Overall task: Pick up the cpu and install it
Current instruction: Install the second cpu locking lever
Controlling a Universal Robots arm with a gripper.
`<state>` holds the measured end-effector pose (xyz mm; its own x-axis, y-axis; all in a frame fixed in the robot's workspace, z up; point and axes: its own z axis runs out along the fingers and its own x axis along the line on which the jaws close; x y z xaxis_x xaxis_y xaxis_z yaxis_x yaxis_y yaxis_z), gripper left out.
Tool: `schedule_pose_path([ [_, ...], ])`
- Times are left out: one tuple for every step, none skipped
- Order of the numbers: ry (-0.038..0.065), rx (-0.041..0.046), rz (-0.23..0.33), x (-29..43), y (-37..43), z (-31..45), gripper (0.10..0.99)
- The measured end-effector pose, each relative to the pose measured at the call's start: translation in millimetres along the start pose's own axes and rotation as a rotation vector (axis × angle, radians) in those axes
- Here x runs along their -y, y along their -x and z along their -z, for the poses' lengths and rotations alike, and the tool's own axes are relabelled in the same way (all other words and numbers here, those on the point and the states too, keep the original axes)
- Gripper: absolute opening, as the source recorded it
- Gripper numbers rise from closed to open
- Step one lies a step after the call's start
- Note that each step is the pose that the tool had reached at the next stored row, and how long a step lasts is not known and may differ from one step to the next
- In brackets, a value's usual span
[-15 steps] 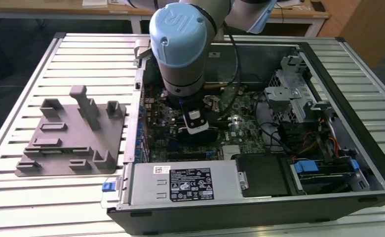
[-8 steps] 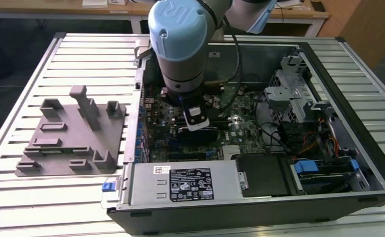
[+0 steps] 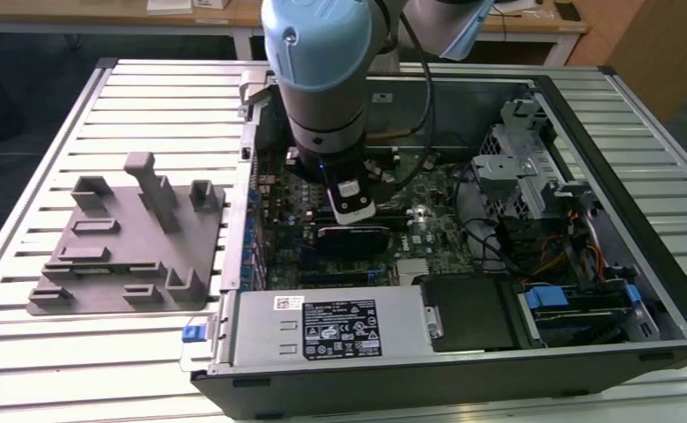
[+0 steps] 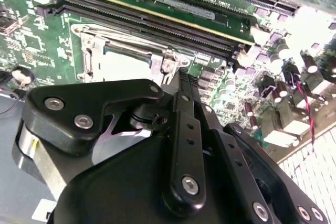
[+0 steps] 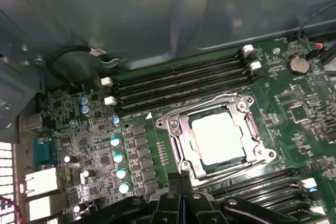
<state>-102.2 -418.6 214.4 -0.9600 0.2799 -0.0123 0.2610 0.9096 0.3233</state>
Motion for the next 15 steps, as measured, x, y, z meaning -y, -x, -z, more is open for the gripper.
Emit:
schedule_pose_path([
  [-0.002,0.0007,0.0,-0.5,0.0,1.1,0.106],
  [-0.008,0.0026,0.0,-0.8,-0.1,1.6,0.106],
  [-0.017,0.0051,0.001,-0.9,-0.1,1.8,0.106],
  [-0.028,0.0083,0.001,-1.0,0.0,1.8,0.106],
  [-0.039,0.0114,0.002,-1.2,0.2,1.7,0.106],
  [-0.048,0.014,0.002,-1.5,0.5,1.6,0.106],
  [-0.053,0.0155,0.002,-1.9,0.9,1.5,0.106],
  [-0.056,0.0166,0.002,-2.4,1.6,1.3,0.106],
  [-0.06,0.0176,0.002,-3.2,2.8,1.0,0.106],
  [-0.062,0.0184,0.002,-4.1,4.7,0.7,0.106],
  [-0.065,0.0189,0.003,-5.1,6.8,0.2,0.106],
  [-0.067,0.0196,0.003,-6.3,8.6,-0.2,0.106],
  [-0.069,0.0201,0.003,-7.8,10.2,-0.8,0.106],
  [-0.07,0.0205,0.003,-9.5,11.5,-1.6,0.106],
  [-0.072,0.0208,0.003,-11.5,12.6,-2.5,0.106],
])
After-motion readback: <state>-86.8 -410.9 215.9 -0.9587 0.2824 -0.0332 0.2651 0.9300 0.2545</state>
